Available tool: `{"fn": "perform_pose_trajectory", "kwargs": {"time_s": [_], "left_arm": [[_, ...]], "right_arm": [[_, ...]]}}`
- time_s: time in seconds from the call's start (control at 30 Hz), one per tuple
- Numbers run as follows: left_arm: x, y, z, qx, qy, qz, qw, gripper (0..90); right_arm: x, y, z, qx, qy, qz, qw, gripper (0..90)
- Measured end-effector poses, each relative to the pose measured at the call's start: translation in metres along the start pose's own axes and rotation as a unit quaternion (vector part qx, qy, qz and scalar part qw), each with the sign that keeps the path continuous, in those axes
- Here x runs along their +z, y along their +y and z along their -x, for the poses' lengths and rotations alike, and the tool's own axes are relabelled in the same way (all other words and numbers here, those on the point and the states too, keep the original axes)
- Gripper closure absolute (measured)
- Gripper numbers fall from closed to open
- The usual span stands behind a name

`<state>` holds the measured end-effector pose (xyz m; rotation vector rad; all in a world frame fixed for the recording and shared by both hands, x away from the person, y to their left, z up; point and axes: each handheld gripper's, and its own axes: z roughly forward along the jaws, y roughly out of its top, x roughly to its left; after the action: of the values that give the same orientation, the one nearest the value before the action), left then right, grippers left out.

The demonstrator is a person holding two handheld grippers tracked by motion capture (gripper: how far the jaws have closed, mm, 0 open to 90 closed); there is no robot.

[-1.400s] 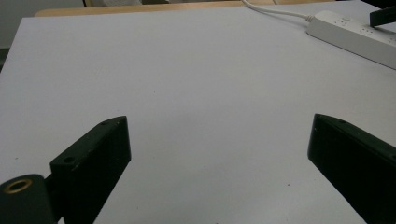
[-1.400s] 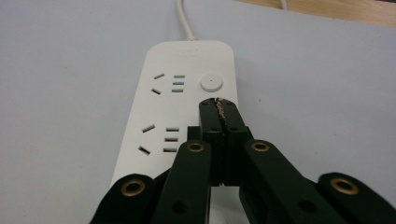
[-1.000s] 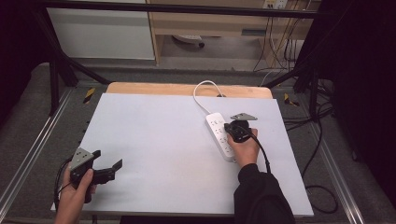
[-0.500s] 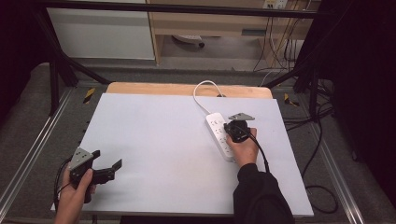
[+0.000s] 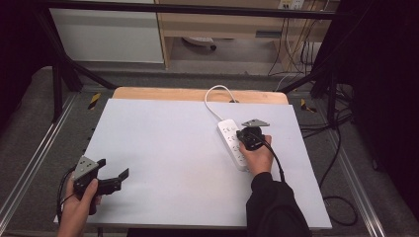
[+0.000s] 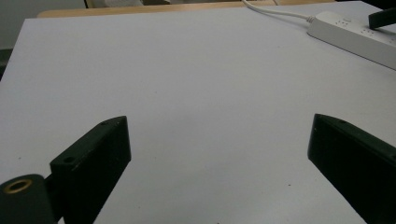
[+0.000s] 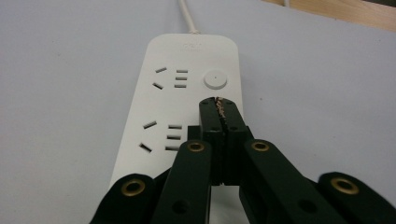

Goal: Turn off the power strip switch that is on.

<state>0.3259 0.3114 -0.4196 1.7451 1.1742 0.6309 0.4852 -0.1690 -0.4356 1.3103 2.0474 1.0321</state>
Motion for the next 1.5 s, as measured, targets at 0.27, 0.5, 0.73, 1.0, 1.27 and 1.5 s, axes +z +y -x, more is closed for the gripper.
{"fn": "perform_pose_trajectory", "kwargs": {"time_s": [0.27, 0.5, 0.73, 1.0, 1.27, 1.5], "left_arm": [[-0.0006, 0.0001, 0.0001, -0.002, 0.001, 0.002, 1.0000, 5.9], [-0.0015, 0.0005, 0.0000, 0.000, 0.000, 0.004, 1.0000, 5.9], [-0.0013, 0.0006, 0.0000, -0.001, 0.000, 0.005, 1.0000, 5.9], [-0.0013, 0.0006, -0.0005, -0.001, 0.001, 0.004, 1.0000, 5.9], [-0.0006, 0.0005, -0.0002, 0.001, 0.000, 0.003, 1.0000, 5.9], [-0.0005, 0.0003, -0.0017, -0.001, 0.002, 0.003, 1.0000, 5.9]], "right_arm": [[0.0004, 0.0002, 0.0007, 0.000, 0.003, 0.000, 1.0000, 90.0], [0.0010, 0.0005, 0.0015, 0.002, 0.005, -0.002, 1.0000, 90.0], [0.0017, 0.0008, 0.0005, -0.001, 0.001, -0.005, 1.0000, 90.0], [0.0016, 0.0006, 0.0017, 0.002, 0.005, -0.003, 1.0000, 90.0], [0.0015, 0.0004, 0.0019, 0.008, 0.006, -0.003, 1.0000, 90.0], [0.0001, 0.0014, 0.0026, 0.012, 0.012, 0.007, 0.9998, 90.0]]}}
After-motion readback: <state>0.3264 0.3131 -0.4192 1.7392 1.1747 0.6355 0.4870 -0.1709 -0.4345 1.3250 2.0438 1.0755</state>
